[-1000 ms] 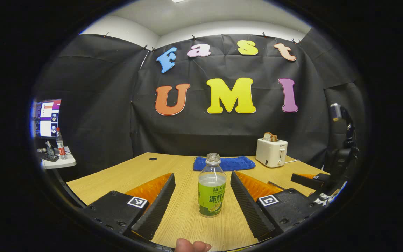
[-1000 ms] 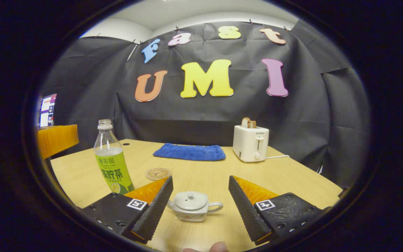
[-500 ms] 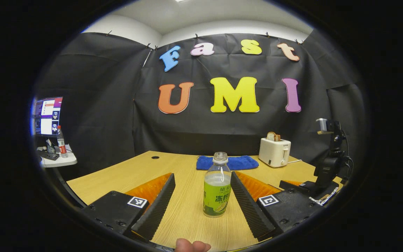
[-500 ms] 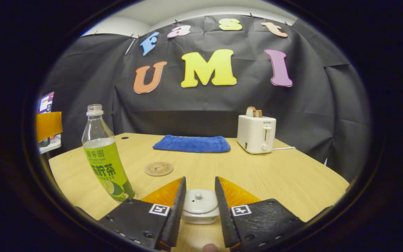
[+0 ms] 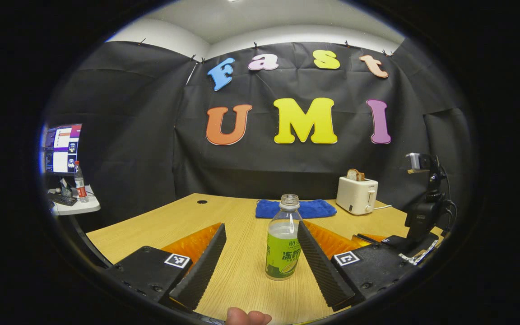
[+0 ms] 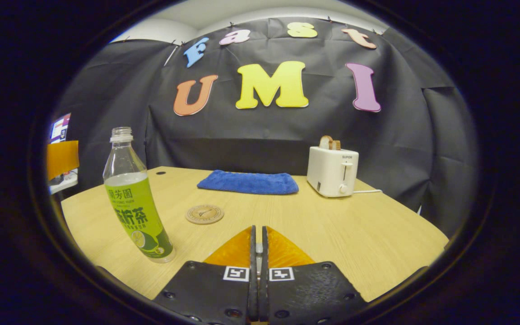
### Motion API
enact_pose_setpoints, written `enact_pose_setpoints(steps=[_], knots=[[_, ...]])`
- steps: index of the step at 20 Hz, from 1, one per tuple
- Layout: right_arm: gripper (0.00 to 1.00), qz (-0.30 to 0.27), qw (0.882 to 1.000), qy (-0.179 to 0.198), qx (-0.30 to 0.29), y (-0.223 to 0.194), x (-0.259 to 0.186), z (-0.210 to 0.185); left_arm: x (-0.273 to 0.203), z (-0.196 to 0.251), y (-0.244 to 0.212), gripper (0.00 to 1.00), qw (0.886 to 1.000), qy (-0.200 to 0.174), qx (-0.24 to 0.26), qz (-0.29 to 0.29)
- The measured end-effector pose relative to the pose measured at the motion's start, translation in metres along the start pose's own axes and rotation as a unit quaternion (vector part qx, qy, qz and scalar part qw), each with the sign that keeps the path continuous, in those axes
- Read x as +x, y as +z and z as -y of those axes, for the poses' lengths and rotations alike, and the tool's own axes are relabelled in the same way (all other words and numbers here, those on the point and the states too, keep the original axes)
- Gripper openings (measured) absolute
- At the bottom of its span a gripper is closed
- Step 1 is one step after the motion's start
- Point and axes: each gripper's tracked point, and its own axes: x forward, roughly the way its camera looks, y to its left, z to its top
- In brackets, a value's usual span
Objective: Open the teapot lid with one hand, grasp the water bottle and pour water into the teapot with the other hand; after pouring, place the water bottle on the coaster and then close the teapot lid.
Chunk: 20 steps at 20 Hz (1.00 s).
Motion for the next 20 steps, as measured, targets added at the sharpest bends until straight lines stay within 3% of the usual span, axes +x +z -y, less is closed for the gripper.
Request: enact_pose_setpoints(steps=[9,20], knots=[[0.01,0.030,0.999,0.032,0.001,0.028,-0.011,0.004,0.007,0.020,-0.046,0.99,0.997,-0.035,-0.032,-0.057],[0.01,0.048,0.999,0.016,0.005,0.048,-0.037,0.036,0.047,0.041,-0.090,1.00,0.993,-0.050,-0.016,-0.107]])
